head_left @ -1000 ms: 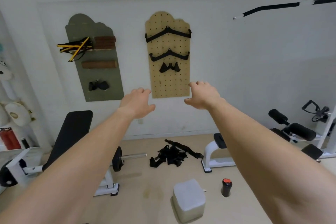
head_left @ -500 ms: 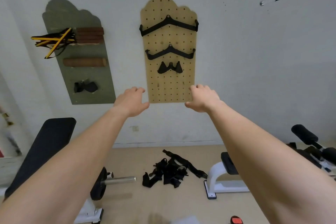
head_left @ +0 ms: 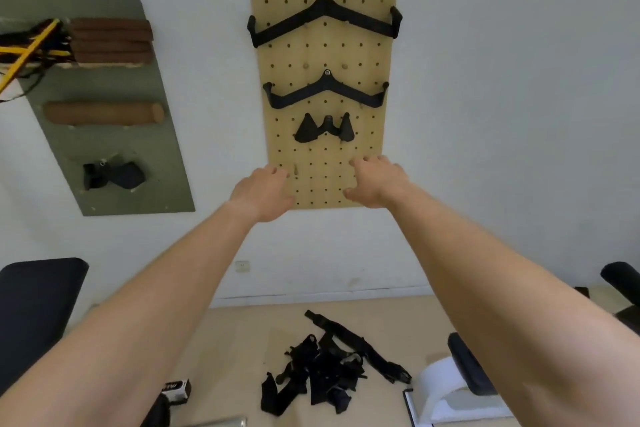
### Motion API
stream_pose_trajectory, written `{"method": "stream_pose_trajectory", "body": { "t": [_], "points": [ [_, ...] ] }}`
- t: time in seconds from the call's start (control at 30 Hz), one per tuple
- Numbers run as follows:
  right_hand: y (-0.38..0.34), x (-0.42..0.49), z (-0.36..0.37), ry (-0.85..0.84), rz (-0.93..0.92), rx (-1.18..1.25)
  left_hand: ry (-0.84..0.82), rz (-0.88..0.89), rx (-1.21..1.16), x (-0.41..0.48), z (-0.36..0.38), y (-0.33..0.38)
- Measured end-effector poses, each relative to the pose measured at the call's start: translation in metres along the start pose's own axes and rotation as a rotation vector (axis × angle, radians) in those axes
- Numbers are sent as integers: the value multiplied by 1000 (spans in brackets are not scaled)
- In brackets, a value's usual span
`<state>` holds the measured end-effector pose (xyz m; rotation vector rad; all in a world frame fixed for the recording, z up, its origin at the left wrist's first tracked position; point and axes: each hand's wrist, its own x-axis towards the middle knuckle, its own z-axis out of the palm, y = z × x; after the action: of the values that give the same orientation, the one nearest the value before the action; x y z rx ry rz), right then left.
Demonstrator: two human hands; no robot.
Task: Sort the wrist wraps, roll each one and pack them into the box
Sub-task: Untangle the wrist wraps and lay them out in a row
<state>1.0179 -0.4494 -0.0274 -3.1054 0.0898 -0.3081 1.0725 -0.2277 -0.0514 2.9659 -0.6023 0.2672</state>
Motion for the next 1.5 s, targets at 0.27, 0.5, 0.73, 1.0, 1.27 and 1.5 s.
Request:
{"method": "stream_pose_trajectory", "body": {
  "t": [0.27,0.5,0.73,1.0,1.27,1.5],
  "points": [
    [7,134,29,-5,7,27,-35,38,-6,119,21,-27],
    [49,226,68,-32,-29,25,-74,-14,-27,205,57,-23],
    [114,327,129,-91,-102,55,-100,-128,-43,293,116,-8],
    [146,398,261,-245,-150,103,-251,-260,-51,350,246,-20],
    [128,406,513,-421,-135,141,-422,-237,-115,357,495,-51],
    [116,360,779,-608,-153,136,-630,-257,-185,310,754,-77]
  ]
}}
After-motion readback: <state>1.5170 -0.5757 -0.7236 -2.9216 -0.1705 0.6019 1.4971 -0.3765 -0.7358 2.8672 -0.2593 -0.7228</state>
